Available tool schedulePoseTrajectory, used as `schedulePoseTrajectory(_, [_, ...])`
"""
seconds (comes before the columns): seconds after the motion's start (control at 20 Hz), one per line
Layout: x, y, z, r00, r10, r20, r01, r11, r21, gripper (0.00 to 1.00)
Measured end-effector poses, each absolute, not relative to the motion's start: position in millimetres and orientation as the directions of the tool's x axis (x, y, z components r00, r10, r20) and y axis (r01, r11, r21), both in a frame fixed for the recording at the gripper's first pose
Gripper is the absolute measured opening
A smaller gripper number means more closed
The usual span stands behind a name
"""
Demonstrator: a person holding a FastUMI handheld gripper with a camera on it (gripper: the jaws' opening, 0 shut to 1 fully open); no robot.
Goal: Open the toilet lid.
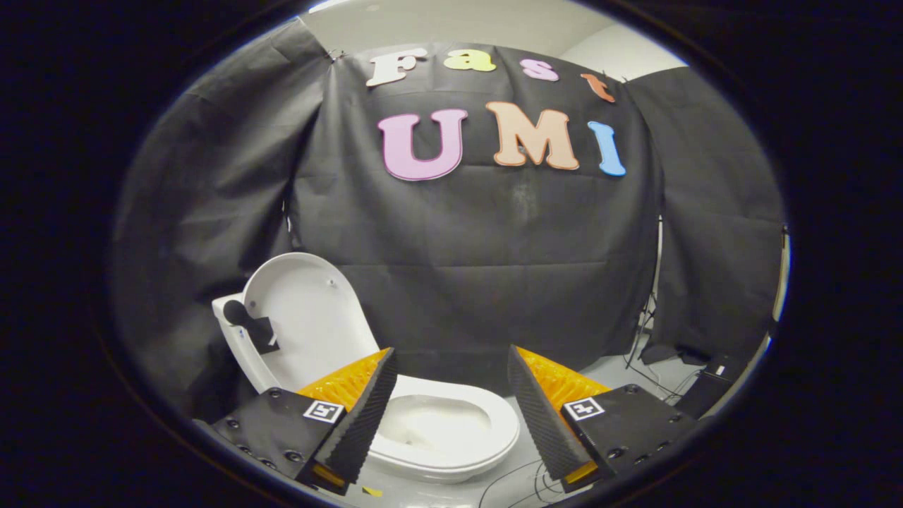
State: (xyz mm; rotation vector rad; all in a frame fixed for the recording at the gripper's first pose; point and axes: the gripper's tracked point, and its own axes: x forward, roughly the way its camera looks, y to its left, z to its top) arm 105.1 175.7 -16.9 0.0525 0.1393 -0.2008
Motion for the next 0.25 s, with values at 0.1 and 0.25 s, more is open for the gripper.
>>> schedulePoseTrajectory(0.1, [111.8, 181.6, -27.9, 0.966, -0.193, -0.171, 0.202, 0.979, 0.035, 0.97])
schedulePoseTrajectory(0.25, [121.0, 191.7, -34.2, 0.965, -0.187, -0.183, 0.2, 0.978, 0.054, 0.98])
